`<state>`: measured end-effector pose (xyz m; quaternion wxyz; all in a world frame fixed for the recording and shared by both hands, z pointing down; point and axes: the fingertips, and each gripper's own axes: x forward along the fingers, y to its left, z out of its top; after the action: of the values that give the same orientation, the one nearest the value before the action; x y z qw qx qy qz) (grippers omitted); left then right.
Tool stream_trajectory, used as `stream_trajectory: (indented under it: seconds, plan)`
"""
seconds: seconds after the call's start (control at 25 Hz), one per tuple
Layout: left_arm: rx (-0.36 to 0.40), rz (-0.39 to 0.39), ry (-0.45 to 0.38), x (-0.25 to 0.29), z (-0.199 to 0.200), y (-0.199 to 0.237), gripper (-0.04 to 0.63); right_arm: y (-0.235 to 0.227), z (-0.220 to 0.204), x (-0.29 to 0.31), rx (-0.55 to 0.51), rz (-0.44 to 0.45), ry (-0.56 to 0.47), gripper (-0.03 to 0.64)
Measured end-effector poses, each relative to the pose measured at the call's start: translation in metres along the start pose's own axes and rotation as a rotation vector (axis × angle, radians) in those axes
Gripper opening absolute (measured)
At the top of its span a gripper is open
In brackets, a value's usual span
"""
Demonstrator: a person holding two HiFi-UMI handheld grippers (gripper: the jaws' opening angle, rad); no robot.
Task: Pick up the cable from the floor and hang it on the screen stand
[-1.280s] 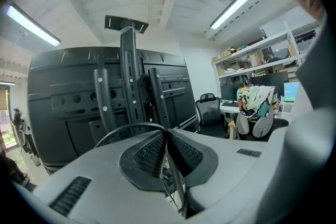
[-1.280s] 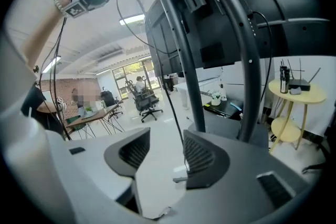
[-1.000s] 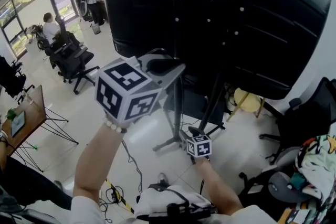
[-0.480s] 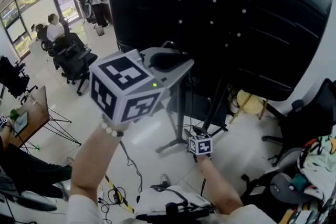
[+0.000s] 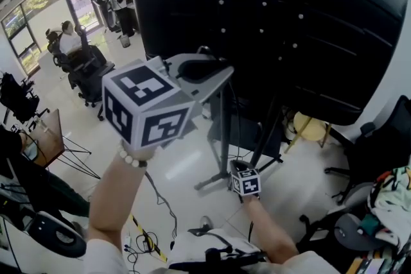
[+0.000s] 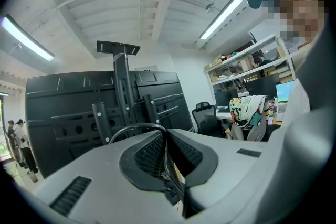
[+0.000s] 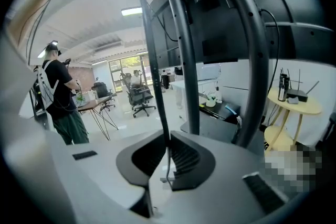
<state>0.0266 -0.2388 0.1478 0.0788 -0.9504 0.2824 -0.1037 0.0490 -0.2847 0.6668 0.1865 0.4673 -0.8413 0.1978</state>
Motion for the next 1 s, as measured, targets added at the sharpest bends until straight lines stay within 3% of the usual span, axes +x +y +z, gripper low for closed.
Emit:
stream_trajectory:
  seconds: [0.16,0.32,0.48,0.68,0.84,1.0]
  plan:
    - [-0.008,0.058,0.028,-0.001,-0.02,0.026,0.017,-0.005,0.006,-0.018,-0.049,-0.021,-0.007,0.025]
    - [-0.041,0.053,0.074,0.008,-0.059,0.026,0.017,-0.014,0.04,-0.055,-0.074,-0.044,-0.078,0.025]
    - [-0.099,-0.014,0.078,0.029,-0.088,0.009,0.017,-0.036,0.103,-0.106,-0.146,-0.108,-0.186,0.023]
    - [-0.164,-0.068,0.018,0.039,-0.097,-0.006,0.017,-0.07,0.188,-0.177,-0.245,-0.217,-0.334,0.021]
    - [-0.17,-0.106,-0.016,0.045,-0.091,-0.013,0.017,-0.082,0.255,-0.227,-0.391,-0.312,-0.432,0.021]
    - [-0.147,-0.141,-0.034,0.047,-0.085,-0.019,0.017,-0.086,0.316,-0.258,-0.486,-0.298,-0.511,0.021]
